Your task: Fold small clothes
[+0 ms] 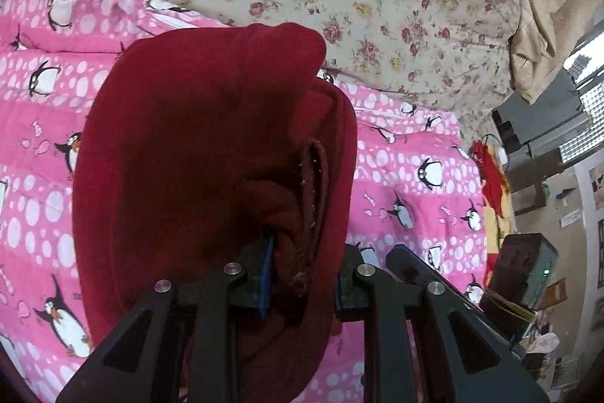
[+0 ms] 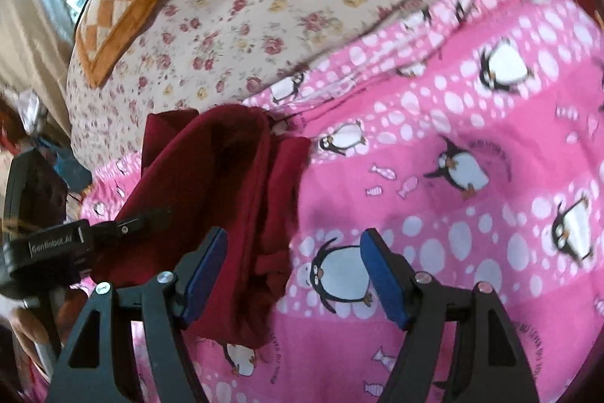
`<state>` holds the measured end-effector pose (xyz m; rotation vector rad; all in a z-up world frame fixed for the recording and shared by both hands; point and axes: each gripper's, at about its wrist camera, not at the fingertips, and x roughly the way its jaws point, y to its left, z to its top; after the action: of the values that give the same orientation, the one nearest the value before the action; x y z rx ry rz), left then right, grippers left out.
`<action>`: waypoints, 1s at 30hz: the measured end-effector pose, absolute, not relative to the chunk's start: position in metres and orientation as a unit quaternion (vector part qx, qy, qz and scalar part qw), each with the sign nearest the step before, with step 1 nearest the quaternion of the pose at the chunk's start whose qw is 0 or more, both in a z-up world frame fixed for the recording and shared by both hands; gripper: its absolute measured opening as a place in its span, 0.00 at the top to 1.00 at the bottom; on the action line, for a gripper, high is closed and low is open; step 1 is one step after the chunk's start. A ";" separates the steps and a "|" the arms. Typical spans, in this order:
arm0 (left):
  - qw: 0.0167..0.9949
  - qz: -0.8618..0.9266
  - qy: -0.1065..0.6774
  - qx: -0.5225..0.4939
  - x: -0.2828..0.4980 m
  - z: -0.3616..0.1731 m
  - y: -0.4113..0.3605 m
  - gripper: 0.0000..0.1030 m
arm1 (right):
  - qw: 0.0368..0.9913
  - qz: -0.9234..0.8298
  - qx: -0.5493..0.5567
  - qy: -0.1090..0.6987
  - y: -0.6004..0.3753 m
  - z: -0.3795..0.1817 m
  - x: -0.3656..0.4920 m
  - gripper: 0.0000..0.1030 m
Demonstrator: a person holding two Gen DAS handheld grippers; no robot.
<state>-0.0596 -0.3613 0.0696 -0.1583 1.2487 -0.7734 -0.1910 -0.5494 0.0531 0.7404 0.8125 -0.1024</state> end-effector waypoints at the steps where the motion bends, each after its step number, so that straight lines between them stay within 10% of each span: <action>1: 0.738 -0.348 0.575 -0.063 -0.060 0.064 -0.367 0.96 | 0.850 -0.049 0.356 0.385 -0.551 0.051 -0.191 0.26; 10: 0.693 -0.440 0.564 -0.092 -0.068 0.095 -0.359 0.71 | 0.854 -0.052 0.363 0.368 -0.555 0.052 -0.194 0.26; 26: 0.730 -0.374 0.567 -0.081 -0.095 0.054 -0.259 0.71 | 0.828 0.039 0.381 0.409 -0.542 0.048 -0.078 0.20; 28: 0.731 -0.379 0.560 -0.093 -0.096 0.051 -0.254 0.71 | 0.842 0.035 0.334 0.422 -0.530 0.046 -0.064 0.30; 30: 0.729 -0.382 0.559 -0.098 -0.095 0.052 -0.251 0.71 | 0.857 0.019 0.293 0.423 -0.521 0.047 -0.061 0.71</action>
<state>-0.0951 -0.2514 0.0516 -0.2150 1.2322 -0.8405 -0.0605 -0.5211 0.0471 0.6151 0.8885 0.0400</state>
